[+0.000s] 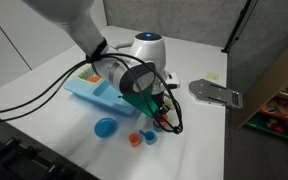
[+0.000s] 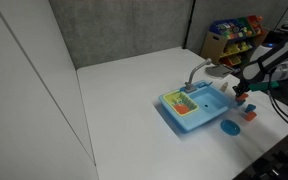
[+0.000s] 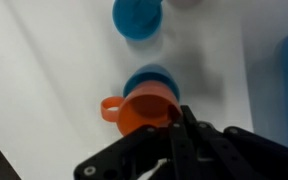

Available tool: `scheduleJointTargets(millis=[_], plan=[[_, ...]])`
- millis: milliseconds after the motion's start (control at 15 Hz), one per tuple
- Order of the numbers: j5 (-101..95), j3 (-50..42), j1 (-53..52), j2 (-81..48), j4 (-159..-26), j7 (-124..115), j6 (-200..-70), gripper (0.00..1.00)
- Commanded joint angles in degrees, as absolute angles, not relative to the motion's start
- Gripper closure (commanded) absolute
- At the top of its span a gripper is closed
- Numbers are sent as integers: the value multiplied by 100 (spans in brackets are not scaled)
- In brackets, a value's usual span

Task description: Pick up the orange cup in front of the dishes drying rack and put it into the blue cup with a handle on the right or the worktop

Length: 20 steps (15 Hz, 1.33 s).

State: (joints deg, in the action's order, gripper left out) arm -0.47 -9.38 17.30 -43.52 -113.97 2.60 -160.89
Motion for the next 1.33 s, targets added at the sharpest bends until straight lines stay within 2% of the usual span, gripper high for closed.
scheduleJointTargets(millis=[0,67,133,200,733,1267], plan=[[63,-831,1877,-4429,-11258,397,-16121,95],[72,-822,1893,-4391,-11291,408,-16124,69],[76,-818,1903,-4345,-11330,419,-16135,68],[77,-817,1909,-4277,-11388,430,-16139,62],[-78,-1104,1612,-3665,-11677,259,-15883,1],[-95,-1027,1376,-2672,-12145,356,-15211,0]])
